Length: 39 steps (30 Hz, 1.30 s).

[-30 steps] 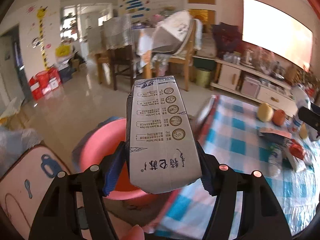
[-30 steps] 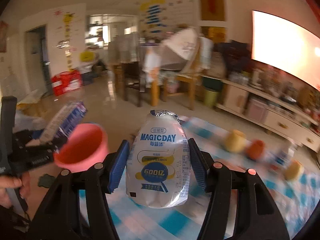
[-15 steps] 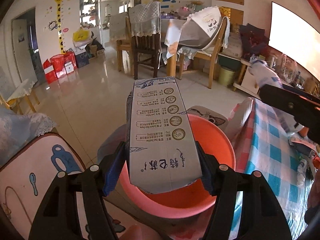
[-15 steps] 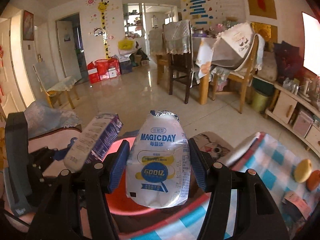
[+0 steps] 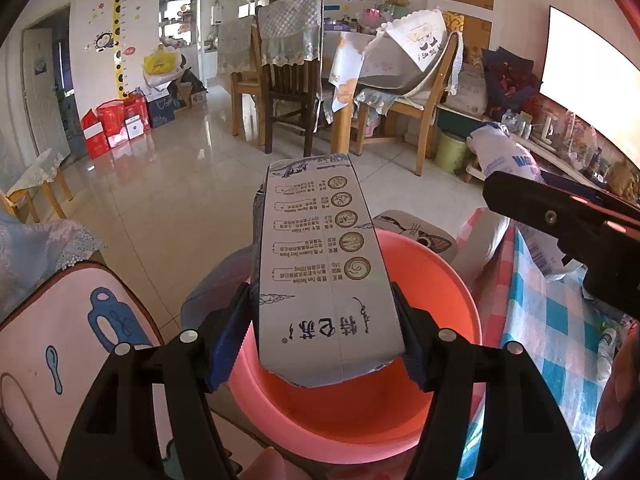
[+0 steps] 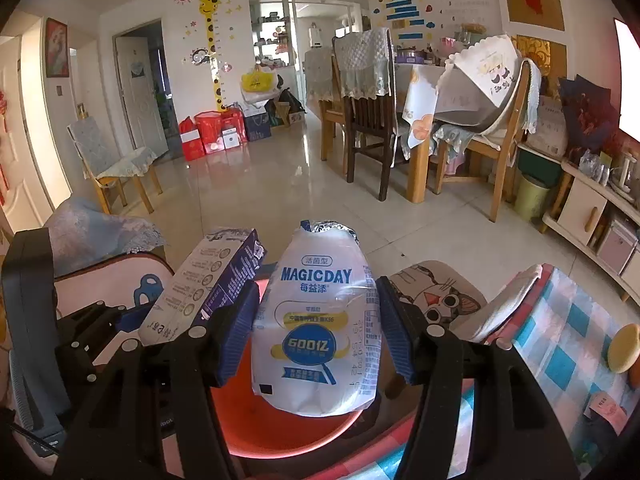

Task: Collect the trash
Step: 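Carry both items to the pink bucket and open both tools to drop them, then move both tools back over the table toward the remaining trash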

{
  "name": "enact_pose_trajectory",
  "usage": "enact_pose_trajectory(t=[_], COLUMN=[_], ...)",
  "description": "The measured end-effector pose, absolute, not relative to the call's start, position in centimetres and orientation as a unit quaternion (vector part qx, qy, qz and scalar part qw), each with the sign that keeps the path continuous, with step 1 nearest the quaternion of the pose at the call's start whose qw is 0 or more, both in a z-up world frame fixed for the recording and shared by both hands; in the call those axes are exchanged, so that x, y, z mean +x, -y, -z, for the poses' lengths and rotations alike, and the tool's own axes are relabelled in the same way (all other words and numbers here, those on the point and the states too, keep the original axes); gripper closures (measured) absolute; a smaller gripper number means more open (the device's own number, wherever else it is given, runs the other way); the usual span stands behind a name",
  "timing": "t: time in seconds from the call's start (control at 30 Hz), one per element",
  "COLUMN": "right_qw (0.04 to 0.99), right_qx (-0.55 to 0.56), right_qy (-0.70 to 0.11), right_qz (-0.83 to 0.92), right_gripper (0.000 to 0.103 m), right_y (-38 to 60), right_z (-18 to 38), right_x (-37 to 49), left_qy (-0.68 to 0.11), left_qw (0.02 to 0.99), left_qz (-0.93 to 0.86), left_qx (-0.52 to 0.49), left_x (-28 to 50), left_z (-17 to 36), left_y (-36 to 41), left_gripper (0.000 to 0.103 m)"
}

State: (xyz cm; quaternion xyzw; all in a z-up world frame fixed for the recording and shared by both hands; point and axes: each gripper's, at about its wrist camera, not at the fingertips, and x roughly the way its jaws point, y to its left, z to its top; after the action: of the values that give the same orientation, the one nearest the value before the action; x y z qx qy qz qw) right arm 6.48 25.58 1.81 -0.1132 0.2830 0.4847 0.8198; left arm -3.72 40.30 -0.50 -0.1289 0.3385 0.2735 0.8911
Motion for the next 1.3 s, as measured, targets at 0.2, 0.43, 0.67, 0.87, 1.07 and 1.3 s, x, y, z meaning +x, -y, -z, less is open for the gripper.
enact_pose_trajectory(t=[0.2, 0.43, 0.67, 0.87, 1.07, 1.3], right_qw=[0.807, 0.807, 0.821, 0.841, 0.863, 0.894], right_qx=[-0.107, -0.097, -0.062, -0.039, -0.02, -0.022], right_qy=[-0.298, -0.309, -0.31, -0.302, -0.293, -0.273], right_qz=[-0.499, -0.493, -0.476, -0.448, -0.41, -0.354], right_gripper=[0.041, 0.014, 0.014, 0.014, 0.014, 0.008], right_y=[-26.8, -26.9, -23.4, -17.9, -10.8, -0.6], right_z=[-0.5, 1.2, 0.5, -0.8, -2.0, -2.6], right_x=[7.6, 8.4, 9.1, 9.4, 9.6, 7.6], left_qy=[-0.358, -0.357, -0.356, -0.348, -0.337, -0.331], left_qw=[0.884, 0.881, 0.883, 0.892, 0.903, 0.916], left_qz=[-0.272, -0.278, -0.278, -0.264, -0.245, -0.213], left_qx=[-0.128, -0.14, -0.131, -0.12, -0.102, -0.081], left_x=[-2.5, -2.8, -3.1, -3.1, -3.0, -2.7], left_z=[1.5, 2.0, 1.4, -0.1, -2.1, -3.9], left_y=[-40.8, -41.9, -41.1, -38.7, -35.2, -30.2], left_gripper=[0.036, 0.03, 0.03, 0.03, 0.026, 0.012])
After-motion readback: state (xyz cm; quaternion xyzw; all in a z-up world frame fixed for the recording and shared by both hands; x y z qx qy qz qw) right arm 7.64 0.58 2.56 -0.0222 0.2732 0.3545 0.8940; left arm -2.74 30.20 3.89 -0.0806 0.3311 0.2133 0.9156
